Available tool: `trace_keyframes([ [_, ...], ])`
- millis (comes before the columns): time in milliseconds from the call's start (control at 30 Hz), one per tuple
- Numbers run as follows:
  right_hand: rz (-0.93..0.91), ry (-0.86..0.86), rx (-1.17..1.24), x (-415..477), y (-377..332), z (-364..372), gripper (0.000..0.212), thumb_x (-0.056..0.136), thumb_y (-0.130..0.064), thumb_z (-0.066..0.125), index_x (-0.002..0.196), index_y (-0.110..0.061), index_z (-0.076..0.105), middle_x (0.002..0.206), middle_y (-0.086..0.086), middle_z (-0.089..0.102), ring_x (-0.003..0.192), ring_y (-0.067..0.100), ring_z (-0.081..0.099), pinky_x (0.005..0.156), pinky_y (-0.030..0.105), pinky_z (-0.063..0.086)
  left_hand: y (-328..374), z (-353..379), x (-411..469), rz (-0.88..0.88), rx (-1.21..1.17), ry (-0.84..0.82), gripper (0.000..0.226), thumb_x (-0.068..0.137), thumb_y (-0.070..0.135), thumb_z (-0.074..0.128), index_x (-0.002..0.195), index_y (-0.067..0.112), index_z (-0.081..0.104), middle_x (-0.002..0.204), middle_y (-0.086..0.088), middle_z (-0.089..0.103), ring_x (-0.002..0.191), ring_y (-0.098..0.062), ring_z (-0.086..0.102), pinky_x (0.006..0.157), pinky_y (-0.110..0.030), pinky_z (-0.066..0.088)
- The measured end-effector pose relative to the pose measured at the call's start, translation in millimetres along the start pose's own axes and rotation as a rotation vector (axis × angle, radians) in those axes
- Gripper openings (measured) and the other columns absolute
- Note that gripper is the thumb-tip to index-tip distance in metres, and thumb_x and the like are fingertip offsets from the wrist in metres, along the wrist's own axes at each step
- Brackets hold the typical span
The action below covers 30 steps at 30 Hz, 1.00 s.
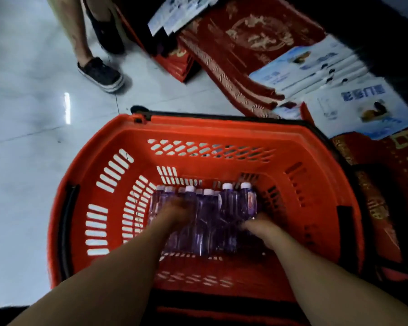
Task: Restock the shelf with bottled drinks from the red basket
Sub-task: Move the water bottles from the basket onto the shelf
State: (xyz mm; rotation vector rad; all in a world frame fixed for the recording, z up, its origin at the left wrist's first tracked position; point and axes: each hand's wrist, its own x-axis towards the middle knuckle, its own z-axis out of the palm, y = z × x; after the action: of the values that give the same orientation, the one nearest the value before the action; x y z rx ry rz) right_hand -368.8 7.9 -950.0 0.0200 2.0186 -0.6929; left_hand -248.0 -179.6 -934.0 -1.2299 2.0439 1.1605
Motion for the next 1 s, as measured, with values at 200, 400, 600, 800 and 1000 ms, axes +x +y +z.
trace_keyframes([
  [200, 0.004, -0.045, -0.109, 11, 0, -4, 0.059, 0.080, 0.000, 0.074, 0.135, -0.009, 0.054, 0.133, 0.007, 0.057, 0.113, 0.024, 0.056, 0.069, 0.021, 0.047, -3, 19, 14, -0.066, -0.030, 0.043, 0.038, 0.081, 0.029, 0.075, 0.112, 0.011, 0.064, 0.107, -0.003, 0.061, 0.103, -0.020, 0.058, 0.076, -0.023, 0.048],
  [400, 0.142, -0.148, -0.047, 12, 5, -11, 0.049, 0.082, -0.013, 0.072, 0.128, -0.016, 0.056, 0.125, 0.006, 0.062, 0.111, 0.023, 0.057, 0.067, 0.026, 0.038, 13, 35, 10, -0.092, 0.281, 0.016, 0.070, 0.091, 0.036, 0.062, 0.145, 0.003, 0.032, 0.146, -0.019, 0.038, 0.135, -0.034, 0.039, 0.111, -0.040, 0.038],
  [600, 0.216, -0.286, 0.147, 15, 2, -5, 0.047, 0.062, -0.003, 0.077, 0.108, -0.012, 0.070, 0.102, 0.013, 0.074, 0.095, 0.029, 0.069, 0.084, 0.038, 0.056, -1, 27, 10, -0.024, -0.171, 0.001, 0.016, 0.084, 0.018, 0.071, 0.097, 0.012, 0.063, 0.093, -0.011, 0.066, 0.088, -0.026, 0.066, 0.079, -0.040, 0.058],
  [800, 0.298, -0.324, 0.380, 12, 6, -5, 0.015, 0.068, 0.002, 0.062, 0.078, -0.005, 0.070, 0.077, 0.015, 0.073, 0.074, 0.032, 0.071, 0.076, 0.042, 0.058, -2, 21, 0, -0.006, -0.369, 0.059, 0.015, 0.091, 0.022, 0.062, 0.095, 0.009, 0.066, 0.090, -0.014, 0.068, 0.082, -0.026, 0.067, 0.068, -0.036, 0.056],
  [1000, 0.238, -0.366, 0.609, 12, -1, 3, 0.026, 0.052, 0.003, 0.062, 0.075, -0.008, 0.066, 0.079, 0.012, 0.070, 0.069, 0.030, 0.069, 0.071, 0.035, 0.056, -7, 34, -7, 0.065, 0.066, 0.165, 0.036, 0.092, 0.031, 0.060, 0.121, 0.011, 0.054, 0.116, -0.011, 0.056, 0.111, -0.025, 0.053, 0.098, -0.040, 0.047],
])
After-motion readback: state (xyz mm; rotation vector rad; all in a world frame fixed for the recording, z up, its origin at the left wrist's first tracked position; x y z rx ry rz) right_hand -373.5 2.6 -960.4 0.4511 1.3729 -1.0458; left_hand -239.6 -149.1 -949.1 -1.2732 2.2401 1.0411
